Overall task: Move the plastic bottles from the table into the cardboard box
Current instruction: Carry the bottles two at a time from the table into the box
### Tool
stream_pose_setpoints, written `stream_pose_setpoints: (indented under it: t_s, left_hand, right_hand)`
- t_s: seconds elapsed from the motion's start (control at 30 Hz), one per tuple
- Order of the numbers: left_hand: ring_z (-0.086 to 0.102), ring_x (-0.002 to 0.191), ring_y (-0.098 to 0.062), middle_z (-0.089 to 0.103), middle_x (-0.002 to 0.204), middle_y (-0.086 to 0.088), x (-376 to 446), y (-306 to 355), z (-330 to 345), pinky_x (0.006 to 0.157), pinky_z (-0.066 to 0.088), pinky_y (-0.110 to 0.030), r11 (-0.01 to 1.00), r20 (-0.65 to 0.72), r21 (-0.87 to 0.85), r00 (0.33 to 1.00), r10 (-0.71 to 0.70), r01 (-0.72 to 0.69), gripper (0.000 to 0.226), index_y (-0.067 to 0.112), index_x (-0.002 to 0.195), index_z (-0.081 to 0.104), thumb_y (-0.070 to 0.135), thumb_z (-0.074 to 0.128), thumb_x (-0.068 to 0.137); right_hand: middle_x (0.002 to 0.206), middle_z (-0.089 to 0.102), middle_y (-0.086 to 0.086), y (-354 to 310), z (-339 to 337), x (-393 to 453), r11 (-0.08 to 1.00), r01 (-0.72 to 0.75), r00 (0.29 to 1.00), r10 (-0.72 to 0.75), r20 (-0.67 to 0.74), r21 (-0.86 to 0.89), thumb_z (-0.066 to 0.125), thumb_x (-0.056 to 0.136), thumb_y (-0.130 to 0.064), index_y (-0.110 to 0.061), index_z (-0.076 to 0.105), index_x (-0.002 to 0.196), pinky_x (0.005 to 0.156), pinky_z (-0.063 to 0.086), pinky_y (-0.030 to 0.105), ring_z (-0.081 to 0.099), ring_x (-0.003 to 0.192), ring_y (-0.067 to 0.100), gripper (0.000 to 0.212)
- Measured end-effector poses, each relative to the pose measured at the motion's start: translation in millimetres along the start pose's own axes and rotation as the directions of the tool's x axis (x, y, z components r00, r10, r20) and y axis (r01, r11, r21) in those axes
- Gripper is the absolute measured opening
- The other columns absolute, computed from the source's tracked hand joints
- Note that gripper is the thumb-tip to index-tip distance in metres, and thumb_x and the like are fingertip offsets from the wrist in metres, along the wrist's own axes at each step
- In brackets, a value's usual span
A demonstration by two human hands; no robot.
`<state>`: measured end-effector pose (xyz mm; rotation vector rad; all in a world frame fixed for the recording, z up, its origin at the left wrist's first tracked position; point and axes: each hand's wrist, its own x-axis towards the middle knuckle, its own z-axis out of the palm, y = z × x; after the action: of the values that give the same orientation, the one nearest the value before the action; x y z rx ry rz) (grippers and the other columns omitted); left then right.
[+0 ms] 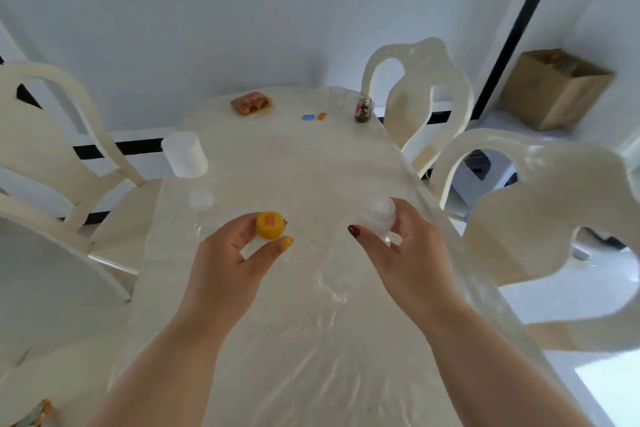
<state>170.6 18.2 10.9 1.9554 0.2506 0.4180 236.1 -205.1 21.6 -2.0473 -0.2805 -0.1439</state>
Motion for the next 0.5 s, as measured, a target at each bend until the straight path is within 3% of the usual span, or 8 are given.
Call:
stream_pose_setpoints:
  t_s: [0.1, 0.2, 0.3, 0.5]
  left_hand:
    - [0.069, 0.103, 0.007, 0.077, 0.101, 0.028, -9.8, 39.6, 35.5, 0.090, 0.047, -0.017, 0.992, 0.117, -0.063, 0.986, 0.118, -0.111, 0.026, 0.031, 0.098, 0.076, 0.047, 0.076, 0.077]
    - [0.072, 0.099, 0.004, 0.077, 0.097, 0.025, -26.5, 81.5, 80.3, 0.088, 0.049, -0.014, 0.973, 0.220, -0.134, 0.952, 0.213, -0.187, 0.018, 0.030, 0.094, 0.075, 0.042, 0.076, 0.080]
    - [0.072, 0.096, 0.003, 0.078, 0.095, 0.022, -53.6, 127.4, 129.6, 0.085, 0.046, -0.007, 0.943, 0.296, -0.229, 0.905, 0.304, -0.242, 0.025, 0.031, 0.091, 0.075, 0.050, 0.068, 0.077]
    - [0.070, 0.080, 0.011, 0.078, 0.087, 0.024, -127.8, 212.2, 248.7, 0.071, 0.043, -0.001, 0.902, 0.434, -0.324, 0.802, 0.411, -0.286, 0.015, 0.028, 0.092, 0.075, 0.040, 0.072, 0.083]
  right_hand:
    - [0.089, 0.070, -0.016, 1.6, -59.8, -30.8, 0.997, -0.020, 0.995, 0.012, -0.101, -0.078, 0.056, 0.074, -0.072, -0.038, 0.058, 0.100, 0.060, 0.050, 0.031, 0.060, 0.063, 0.002, 0.042]
    - [0.088, 0.070, -0.015, 5.6, -126.3, -65.4, 0.986, -0.058, 0.977, 0.023, -0.214, -0.157, 0.053, 0.074, -0.073, -0.037, 0.057, 0.100, 0.070, 0.057, 0.040, 0.067, 0.079, 0.005, 0.044]
    - [0.086, 0.069, -0.015, 14.0, -196.6, -103.6, 0.971, -0.088, 0.943, 0.009, -0.332, -0.224, 0.053, 0.076, -0.071, -0.039, 0.054, 0.098, 0.068, 0.057, 0.043, 0.068, 0.076, 0.010, 0.039]
    - [0.087, 0.068, -0.025, 60.2, -339.5, -185.6, 0.945, -0.195, 0.853, 0.032, -0.520, -0.261, 0.053, 0.073, -0.071, -0.043, 0.059, 0.095, 0.071, 0.052, 0.027, 0.065, 0.087, -0.003, 0.036]
